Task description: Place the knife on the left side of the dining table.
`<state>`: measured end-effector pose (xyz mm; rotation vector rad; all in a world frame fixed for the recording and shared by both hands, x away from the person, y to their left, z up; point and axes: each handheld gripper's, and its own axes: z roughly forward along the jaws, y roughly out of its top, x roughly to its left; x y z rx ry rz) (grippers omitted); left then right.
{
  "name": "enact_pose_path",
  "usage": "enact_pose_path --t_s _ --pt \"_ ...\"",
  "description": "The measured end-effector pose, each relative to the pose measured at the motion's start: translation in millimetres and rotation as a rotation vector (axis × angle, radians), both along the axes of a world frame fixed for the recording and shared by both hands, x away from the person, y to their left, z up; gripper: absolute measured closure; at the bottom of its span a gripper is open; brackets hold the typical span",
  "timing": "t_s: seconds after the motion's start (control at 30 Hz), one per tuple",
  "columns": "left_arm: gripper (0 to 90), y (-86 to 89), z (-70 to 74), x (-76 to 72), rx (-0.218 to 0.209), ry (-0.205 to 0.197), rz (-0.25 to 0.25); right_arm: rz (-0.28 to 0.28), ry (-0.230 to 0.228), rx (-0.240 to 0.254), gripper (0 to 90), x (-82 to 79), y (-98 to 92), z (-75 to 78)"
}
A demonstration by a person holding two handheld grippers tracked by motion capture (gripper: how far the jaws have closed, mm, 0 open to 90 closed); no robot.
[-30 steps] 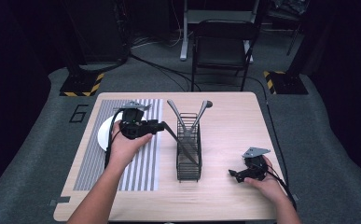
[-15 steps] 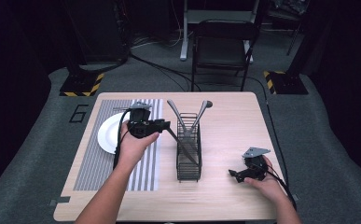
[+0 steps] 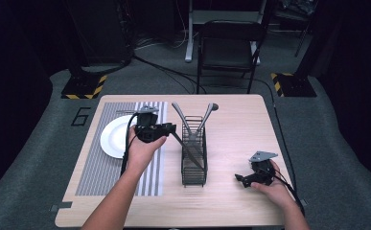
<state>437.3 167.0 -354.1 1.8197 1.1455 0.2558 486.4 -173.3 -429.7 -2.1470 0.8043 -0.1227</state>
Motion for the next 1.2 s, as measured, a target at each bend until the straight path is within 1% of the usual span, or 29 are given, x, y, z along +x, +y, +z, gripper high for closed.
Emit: enact_pose_path --t_s 0.13,0.2,0.47,0.57,0.63,0.7,0.73,0.8,0.87,0.9,1.03,1.07,1.17,1.2 --pt "74.8 -0.6 0.4 -0.3 0.009 -0.008 0.0 -0.01 -0.003 0.0 0.0 0.0 -0.1 -0.1" --pt "75.0 -1.6 0.7 -0.6 0.005 -0.01 0.004 0.001 -0.001 0.0 0.0 0.1 0.0 0.1" --pt "76.9 -8.3 7.5 -4.8 0.011 -0.026 -0.03 0.0 -0.001 -0.001 0.0 0.1 0.0 0.1" --pt "77.9 -15.2 13.1 -10.0 0.019 -0.045 -0.06 0.0 -0.001 0.0 0.0 0.1 0.0 0.1" --pt "78.5 -17.2 14.5 -11.6 0.02 -0.049 -0.066 0.0 -0.001 -0.001 0.0 0.1 0.0 0.1" --pt "79.2 -22.1 18.3 -15.3 0.023 -0.059 -0.093 0.0 -0.001 -0.001 0.0 0.1 0.1 0.1" --pt "79.6 -22.1 18.3 -15.3 0.023 -0.059 -0.093 0.0 -0.001 -0.001 0.0 0.1 0.1 0.1" --pt "80.2 -26.1 22.2 -18.3 0.032 -0.059 -0.121 0.0 -0.001 -0.001 0.0 0.1 0.0 0.1" --pt "80.7 -28.8 24.6 -20.0 0.038 -0.058 -0.136 0.0 -0.001 -0.001 0.0 0.1 0.0 0.1" --pt "81.0 -30.6 25.5 -21.0 0.033 -0.057 -0.141 0.0 -0.001 -0.001 0.0 0.1 0.1 0.1" --pt "82.1 -37.3 29.3 -25.3 0.041 -0.066 -0.175 0.0 -0.001 -0.001 0.0 0.1 0.1 0.1" --pt "82.4 -39.4 30.2 -26.8 0.037 -0.062 -0.178 0.0 -0.001 -0.001 0.0 0.1 0.0 0.1" --pt "82.9 -43.2 32.9 -29.0 0.048 -0.062 -0.199 0.0 -0.002 0.0 0.0 0.1 0.0 0.1" --pt "83.1 -44.9 33.6 -30.2 0.045 -0.059 -0.201 -0.001 -0.003 0.0 0.0 0.0 0.0 0.2"
